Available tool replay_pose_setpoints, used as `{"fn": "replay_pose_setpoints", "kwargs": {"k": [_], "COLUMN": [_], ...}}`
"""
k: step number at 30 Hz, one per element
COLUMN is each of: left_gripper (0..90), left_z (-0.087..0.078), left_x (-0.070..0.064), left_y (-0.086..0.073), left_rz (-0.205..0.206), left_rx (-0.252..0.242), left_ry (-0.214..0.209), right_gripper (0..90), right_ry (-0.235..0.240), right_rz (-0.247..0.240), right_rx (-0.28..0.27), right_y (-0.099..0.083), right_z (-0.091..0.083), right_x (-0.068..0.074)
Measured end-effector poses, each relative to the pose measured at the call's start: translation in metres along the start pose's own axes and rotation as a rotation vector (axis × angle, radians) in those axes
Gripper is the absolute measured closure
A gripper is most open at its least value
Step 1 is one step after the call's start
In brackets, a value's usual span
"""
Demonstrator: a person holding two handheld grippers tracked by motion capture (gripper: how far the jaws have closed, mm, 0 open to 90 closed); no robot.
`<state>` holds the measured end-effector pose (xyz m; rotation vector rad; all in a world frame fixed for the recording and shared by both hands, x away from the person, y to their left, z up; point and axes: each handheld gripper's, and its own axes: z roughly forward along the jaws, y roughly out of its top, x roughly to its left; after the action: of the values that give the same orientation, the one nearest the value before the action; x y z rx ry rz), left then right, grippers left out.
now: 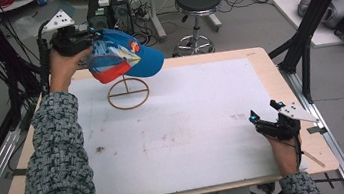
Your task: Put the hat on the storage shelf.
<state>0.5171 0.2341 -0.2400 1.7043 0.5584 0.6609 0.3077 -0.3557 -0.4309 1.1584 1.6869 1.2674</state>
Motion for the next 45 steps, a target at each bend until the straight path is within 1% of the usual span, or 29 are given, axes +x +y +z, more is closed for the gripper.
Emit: {"fn": "replay_pose_setpoints", "kwargs": {"k": [3,11,14,17,20,25,30,31,36,37,39,42,43,45], "left_gripper": [89.0,89.0,89.0,89.0,89.1,89.0,89.0,89.0,89.0,88.9,88.9,88.0,83.2,79.1], "left_z": [-0.001,-0.005,-0.008,-0.010,-0.013,-0.015,-0.017,-0.018,-0.023,-0.023,-0.022,-0.022,-0.022,-0.022], "left_x": [-0.001,-0.001,-0.004,-0.005,-0.003,0.002,0.004,0.004,0.007,0.006,0.006,0.006,0.006,0.006], "left_y": [-0.002,-0.008,-0.009,-0.011,-0.014,-0.023,-0.029,-0.030,-0.035,-0.036,-0.036,-0.037,-0.037,-0.037], "left_rz": [-0.003,-0.005,0.008,0.012,0.005,-0.022,-0.029,-0.032,-0.047,-0.046,-0.044,-0.050,-0.053,-0.060], "left_rx": [-0.011,-0.024,-0.047,-0.046,-0.052,-0.067,-0.087,-0.099,-0.113,-0.119,-0.114,-0.117,-0.117,-0.121], "left_ry": [-0.014,-0.019,-0.027,-0.026,-0.019,-0.009,-0.006,-0.006,-0.008,-0.009,-0.009,-0.015,-0.019,-0.019], "right_gripper": [14.7,14.8,14.8,14.8,14.8,14.8,14.8,14.8,14.8,14.8,14.8,14.8,14.8,14.8], "right_ry": [0.001,0.001,0.001,0.001,0.000,-0.001,-0.003,-0.002,-0.002,-0.002,-0.002,-0.002,-0.003,-0.004], "right_rz": [0.000,-0.002,0.000,-0.003,-0.004,-0.003,0.001,0.003,0.001,-0.002,-0.002,-0.002,-0.001,0.000], "right_rx": [0.001,0.001,0.002,0.004,0.002,0.004,0.006,0.005,0.008,0.006,0.007,0.003,0.005,0.006], "right_y": [0.000,0.000,0.000,0.000,0.000,0.000,0.000,-0.001,-0.001,-0.001,-0.001,0.000,-0.001,-0.001], "right_z": [0.000,0.000,0.000,0.001,0.000,0.001,0.000,0.000,0.001,0.001,0.001,0.001,0.001,0.001], "right_x": [0.000,0.000,0.000,0.000,0.000,0.000,0.000,0.000,0.000,0.000,0.000,0.000,0.000,0.000]}}
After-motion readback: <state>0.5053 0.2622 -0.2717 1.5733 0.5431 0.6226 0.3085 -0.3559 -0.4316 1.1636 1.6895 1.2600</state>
